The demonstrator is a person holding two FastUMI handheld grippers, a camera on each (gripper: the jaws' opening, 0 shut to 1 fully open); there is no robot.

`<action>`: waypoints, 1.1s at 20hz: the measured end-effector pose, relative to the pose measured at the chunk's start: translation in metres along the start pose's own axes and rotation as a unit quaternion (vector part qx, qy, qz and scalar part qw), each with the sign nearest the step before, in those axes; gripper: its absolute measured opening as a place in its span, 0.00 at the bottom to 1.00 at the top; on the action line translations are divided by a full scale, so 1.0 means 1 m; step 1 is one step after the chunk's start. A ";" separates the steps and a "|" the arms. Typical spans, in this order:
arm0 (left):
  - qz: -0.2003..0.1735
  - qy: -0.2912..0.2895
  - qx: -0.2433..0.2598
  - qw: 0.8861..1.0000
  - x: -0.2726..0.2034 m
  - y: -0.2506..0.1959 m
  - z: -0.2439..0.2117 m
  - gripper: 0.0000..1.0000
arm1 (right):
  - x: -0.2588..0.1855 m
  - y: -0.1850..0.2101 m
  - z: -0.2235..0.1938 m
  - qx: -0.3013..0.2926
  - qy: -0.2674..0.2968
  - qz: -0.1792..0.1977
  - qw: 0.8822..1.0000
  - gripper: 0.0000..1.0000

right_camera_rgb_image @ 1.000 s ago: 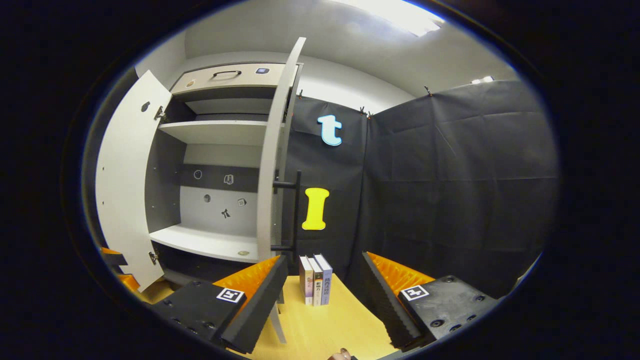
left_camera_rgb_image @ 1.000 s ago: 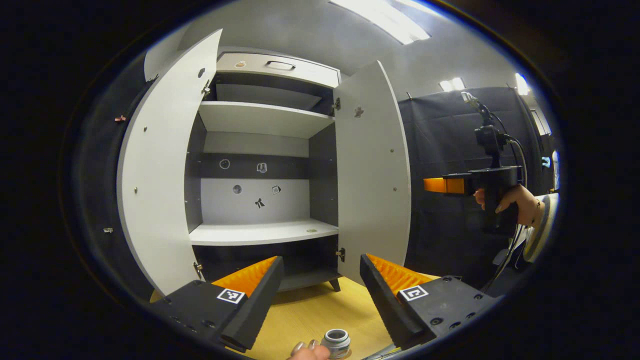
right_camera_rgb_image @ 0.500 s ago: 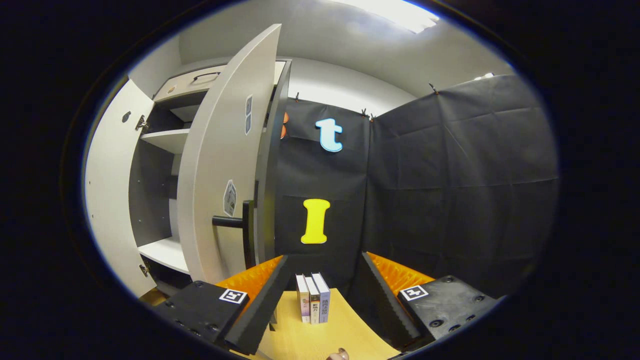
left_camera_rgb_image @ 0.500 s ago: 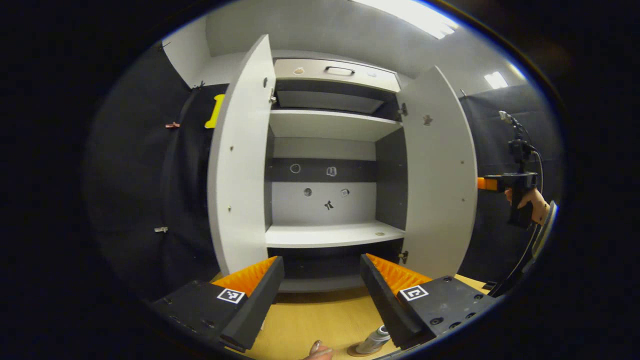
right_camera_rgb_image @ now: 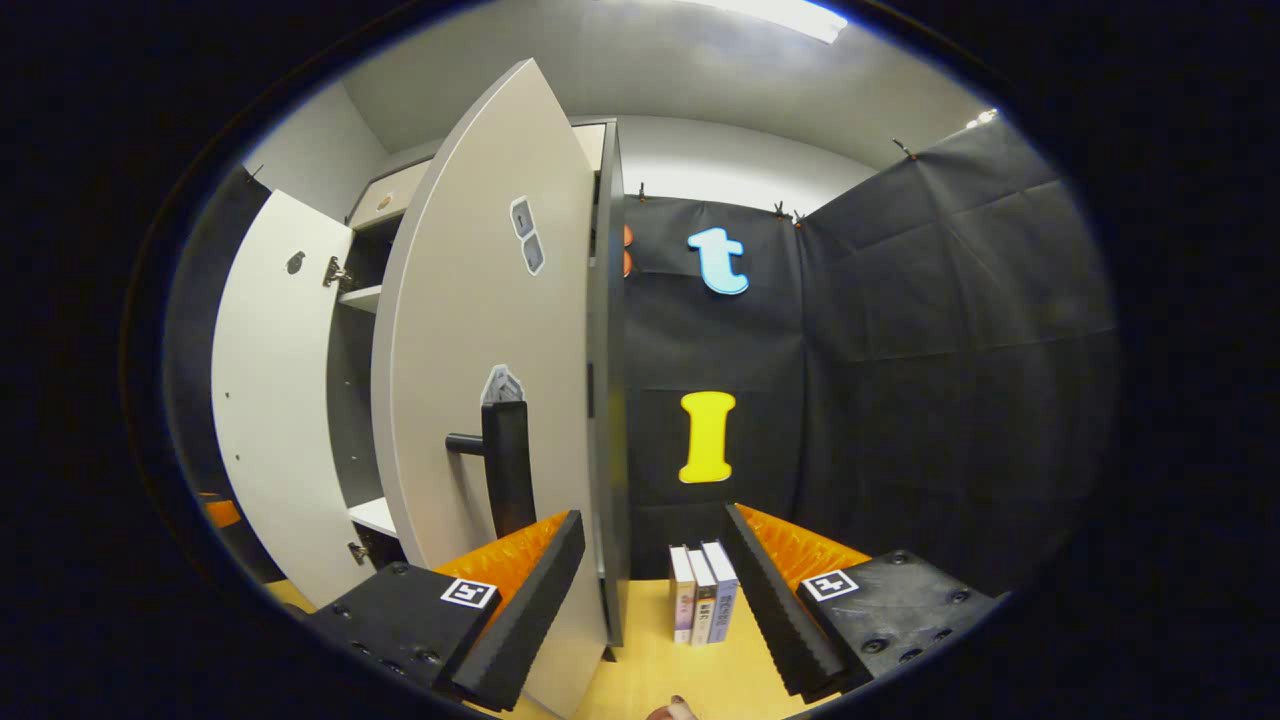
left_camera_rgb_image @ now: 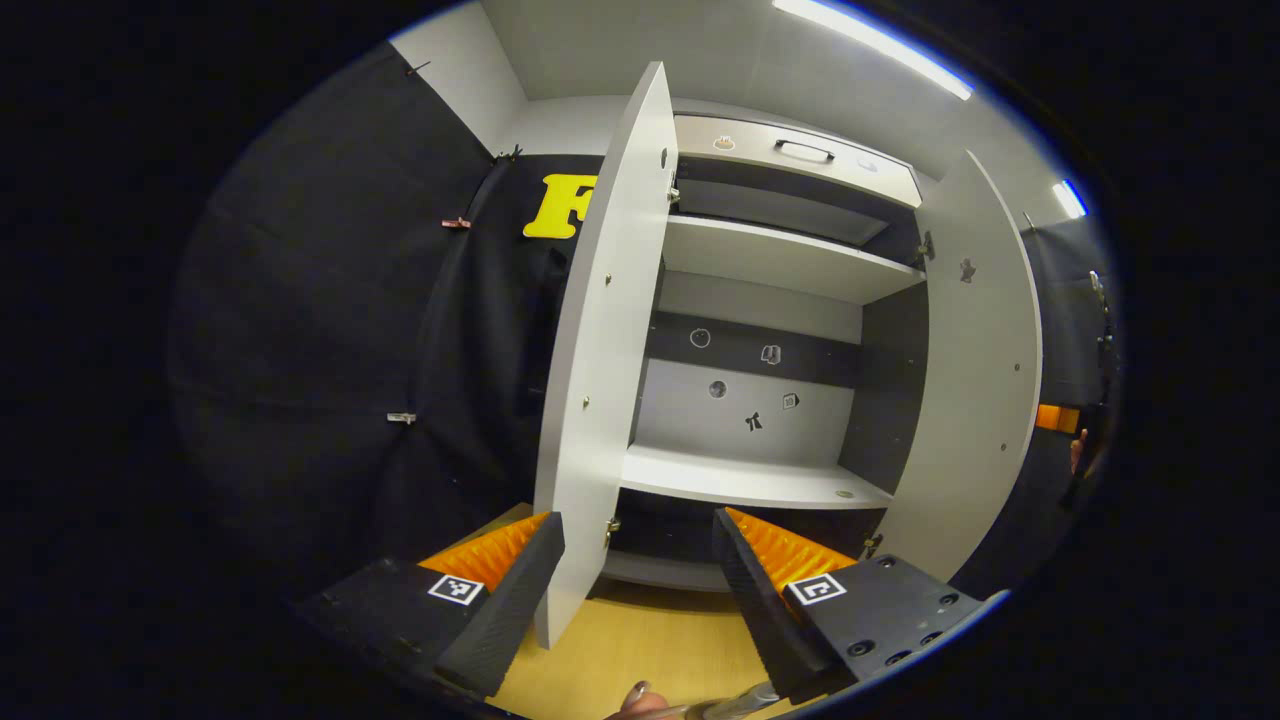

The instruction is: Grasp the bottle in the cabinet with the left hand and place it on the coaster, then close the right door with the right hand and the left door with the left hand.

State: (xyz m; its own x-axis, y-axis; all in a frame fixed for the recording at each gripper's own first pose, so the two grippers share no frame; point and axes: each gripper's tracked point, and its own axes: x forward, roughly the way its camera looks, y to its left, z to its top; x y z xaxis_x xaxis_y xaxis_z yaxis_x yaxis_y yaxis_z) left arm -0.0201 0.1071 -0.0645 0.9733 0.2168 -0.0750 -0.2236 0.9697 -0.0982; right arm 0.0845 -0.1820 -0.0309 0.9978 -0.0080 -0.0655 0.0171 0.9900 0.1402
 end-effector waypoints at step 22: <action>0.102 -0.029 0.046 0.993 0.025 0.136 0.058 0.94 | 0.150 0.170 -0.027 0.050 -0.006 0.094 0.994 0.95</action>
State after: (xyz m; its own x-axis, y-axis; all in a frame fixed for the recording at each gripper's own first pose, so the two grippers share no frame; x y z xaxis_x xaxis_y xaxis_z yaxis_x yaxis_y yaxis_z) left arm -0.0229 0.2513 -0.0226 0.9101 0.4137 -0.0261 -0.4137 0.9104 0.0052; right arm 0.2350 -0.0113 -0.0434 0.9847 0.1733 -0.0178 -0.1636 0.9552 0.2466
